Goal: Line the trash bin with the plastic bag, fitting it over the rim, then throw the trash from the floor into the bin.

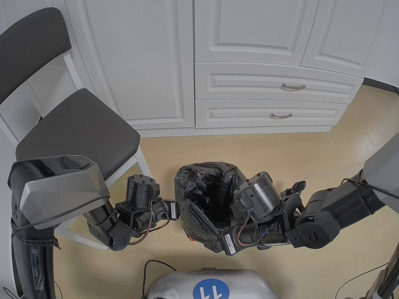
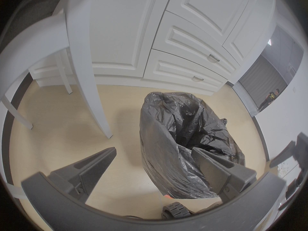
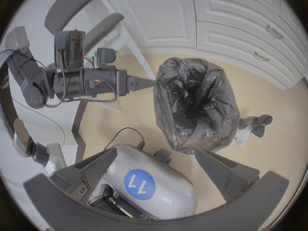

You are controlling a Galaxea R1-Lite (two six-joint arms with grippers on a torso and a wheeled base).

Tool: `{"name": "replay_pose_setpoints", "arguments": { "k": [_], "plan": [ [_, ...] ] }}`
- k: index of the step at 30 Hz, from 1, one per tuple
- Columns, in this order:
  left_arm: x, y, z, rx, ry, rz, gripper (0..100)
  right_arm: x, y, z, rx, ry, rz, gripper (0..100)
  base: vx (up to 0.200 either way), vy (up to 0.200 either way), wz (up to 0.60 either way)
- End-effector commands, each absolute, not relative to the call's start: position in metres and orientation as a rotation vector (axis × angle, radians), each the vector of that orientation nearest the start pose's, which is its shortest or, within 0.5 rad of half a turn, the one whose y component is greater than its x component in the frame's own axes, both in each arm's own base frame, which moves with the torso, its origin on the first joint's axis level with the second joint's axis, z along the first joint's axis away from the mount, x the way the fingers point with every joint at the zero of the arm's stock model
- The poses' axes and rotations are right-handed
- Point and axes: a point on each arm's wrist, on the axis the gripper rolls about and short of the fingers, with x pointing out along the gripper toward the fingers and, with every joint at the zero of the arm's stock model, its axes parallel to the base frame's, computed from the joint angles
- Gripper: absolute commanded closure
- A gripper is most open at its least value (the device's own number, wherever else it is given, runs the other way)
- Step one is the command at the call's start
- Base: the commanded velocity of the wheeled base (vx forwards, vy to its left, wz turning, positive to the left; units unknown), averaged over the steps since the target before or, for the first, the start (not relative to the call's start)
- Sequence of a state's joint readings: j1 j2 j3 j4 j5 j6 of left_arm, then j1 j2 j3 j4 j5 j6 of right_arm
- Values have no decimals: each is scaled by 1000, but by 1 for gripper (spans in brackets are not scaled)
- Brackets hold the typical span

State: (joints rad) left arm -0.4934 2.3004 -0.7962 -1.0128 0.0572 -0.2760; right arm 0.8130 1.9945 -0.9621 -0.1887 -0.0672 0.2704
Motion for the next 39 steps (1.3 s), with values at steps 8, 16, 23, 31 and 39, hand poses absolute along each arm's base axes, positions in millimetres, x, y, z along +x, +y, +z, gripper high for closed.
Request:
{"name": "replay_pose_setpoints", "arguments": {
  "k": [8,16,23,31,39],
  "plan": [
    [340,-174,-18,-86,577,-329,0,245,235,111,-80,786,553,0,0,0,0],
    [343,-140,-23,16,599,-284,0,248,226,112,-111,779,544,0,0,0,0],
    [341,-138,-26,13,617,-297,0,251,223,104,-138,794,524,0,0,0,0],
    [345,-140,-53,17,672,-304,0,278,210,88,-167,812,435,0,0,0,0],
    [357,-141,-60,-2,656,-292,0,300,199,76,-158,830,378,0,0,0,0]
  ]
}}
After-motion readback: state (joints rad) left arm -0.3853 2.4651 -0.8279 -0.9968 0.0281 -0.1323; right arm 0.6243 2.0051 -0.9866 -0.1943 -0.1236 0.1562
